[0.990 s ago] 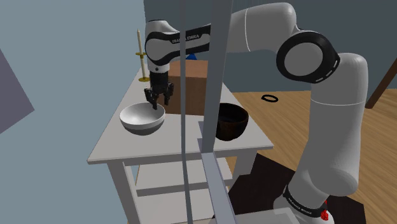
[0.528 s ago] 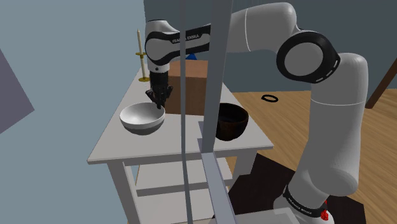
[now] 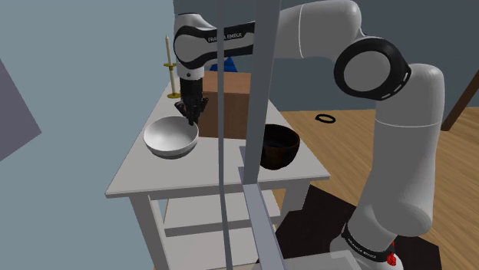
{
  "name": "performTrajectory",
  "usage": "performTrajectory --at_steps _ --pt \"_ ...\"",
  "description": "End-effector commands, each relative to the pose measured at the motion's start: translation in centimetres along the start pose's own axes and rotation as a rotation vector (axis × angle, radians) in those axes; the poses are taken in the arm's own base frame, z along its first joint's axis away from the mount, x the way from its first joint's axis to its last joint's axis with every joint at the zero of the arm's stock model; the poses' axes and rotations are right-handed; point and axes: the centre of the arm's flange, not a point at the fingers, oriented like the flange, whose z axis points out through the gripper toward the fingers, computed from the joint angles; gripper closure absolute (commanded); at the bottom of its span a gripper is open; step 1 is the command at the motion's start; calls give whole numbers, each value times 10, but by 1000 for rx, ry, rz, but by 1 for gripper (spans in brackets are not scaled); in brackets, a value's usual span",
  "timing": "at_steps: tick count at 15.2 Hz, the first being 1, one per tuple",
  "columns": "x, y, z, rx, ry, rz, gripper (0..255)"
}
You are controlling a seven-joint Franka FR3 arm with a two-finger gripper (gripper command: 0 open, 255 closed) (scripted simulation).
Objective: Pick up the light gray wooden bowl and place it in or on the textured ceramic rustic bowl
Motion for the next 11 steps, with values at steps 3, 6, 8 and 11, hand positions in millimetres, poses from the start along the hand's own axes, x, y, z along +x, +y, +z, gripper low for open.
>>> performTrajectory --at_steps 3,6,8,11 --pt "1 0 -21 0 1 0 255" --pt "1 -1 -37 0 1 0 255" --pt "1 -1 -47 0 1 0 255" --pt "1 -2 -63 0 1 0 255"
